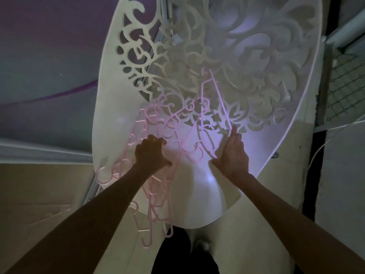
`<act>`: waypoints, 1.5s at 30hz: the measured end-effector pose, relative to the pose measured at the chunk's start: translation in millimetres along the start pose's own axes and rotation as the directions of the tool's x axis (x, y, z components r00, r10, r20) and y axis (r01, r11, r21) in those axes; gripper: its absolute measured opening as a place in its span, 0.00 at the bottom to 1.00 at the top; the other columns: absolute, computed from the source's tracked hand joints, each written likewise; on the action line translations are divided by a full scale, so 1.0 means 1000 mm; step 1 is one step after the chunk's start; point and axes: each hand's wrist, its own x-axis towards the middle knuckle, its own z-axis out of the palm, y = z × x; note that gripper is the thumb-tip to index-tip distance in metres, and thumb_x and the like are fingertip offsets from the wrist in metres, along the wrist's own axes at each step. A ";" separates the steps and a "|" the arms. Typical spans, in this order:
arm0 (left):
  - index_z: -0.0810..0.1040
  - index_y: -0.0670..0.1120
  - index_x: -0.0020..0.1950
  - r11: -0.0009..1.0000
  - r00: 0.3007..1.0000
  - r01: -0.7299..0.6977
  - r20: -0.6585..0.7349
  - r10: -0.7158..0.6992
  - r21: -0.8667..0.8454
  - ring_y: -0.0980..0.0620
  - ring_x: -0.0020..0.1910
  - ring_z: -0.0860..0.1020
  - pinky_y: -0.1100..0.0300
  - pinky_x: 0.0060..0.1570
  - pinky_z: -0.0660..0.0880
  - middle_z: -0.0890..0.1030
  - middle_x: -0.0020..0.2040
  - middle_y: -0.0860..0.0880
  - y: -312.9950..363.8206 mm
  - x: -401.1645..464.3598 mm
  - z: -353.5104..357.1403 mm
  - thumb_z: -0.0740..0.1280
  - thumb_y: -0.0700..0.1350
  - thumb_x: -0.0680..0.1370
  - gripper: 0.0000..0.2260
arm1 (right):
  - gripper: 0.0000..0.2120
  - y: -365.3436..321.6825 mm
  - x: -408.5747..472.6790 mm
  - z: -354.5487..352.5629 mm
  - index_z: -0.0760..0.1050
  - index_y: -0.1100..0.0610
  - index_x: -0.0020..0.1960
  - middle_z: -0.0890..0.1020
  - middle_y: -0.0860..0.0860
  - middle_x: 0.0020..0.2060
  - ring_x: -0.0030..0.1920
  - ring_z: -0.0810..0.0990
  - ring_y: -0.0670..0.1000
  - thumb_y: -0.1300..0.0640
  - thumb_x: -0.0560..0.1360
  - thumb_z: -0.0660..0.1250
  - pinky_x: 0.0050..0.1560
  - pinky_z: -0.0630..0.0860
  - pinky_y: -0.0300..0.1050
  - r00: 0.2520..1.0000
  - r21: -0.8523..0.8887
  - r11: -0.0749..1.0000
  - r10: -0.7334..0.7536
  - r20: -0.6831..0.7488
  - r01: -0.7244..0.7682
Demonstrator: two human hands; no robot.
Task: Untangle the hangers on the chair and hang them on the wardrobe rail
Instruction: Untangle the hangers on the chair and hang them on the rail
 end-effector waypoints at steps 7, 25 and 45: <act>0.69 0.47 0.68 0.994 0.977 -0.057 -0.208 0.036 -0.098 0.45 0.61 0.74 0.53 0.56 0.73 0.72 0.66 0.48 0.011 0.000 0.000 0.71 0.52 0.72 0.26 | 0.55 0.000 -0.002 -0.016 0.42 0.60 0.76 0.66 0.54 0.63 0.57 0.72 0.56 0.52 0.63 0.76 0.35 0.67 0.44 0.995 -0.005 0.999 -0.054 -0.083 0.053; 0.71 0.38 0.65 0.331 0.977 0.121 0.054 -0.205 -0.936 0.63 0.19 0.74 0.73 0.17 0.64 0.79 0.34 0.51 0.033 -0.008 -0.049 0.56 0.39 0.82 0.14 | 0.49 0.003 -0.003 -0.055 0.60 0.69 0.71 0.75 0.63 0.53 0.47 0.75 0.62 0.67 0.52 0.74 0.43 0.75 0.50 0.957 -0.349 0.922 -0.237 -0.169 0.167; 0.74 0.46 0.66 0.463 0.987 0.065 -0.010 -0.159 -0.884 0.62 0.18 0.72 0.74 0.18 0.64 0.77 0.21 0.57 0.029 -0.056 -0.084 0.59 0.40 0.80 0.15 | 0.48 0.051 -0.047 -0.087 0.51 0.59 0.75 0.67 0.58 0.63 0.65 0.65 0.59 0.50 0.64 0.73 0.60 0.69 0.51 0.998 -0.035 0.997 -0.069 -0.010 0.069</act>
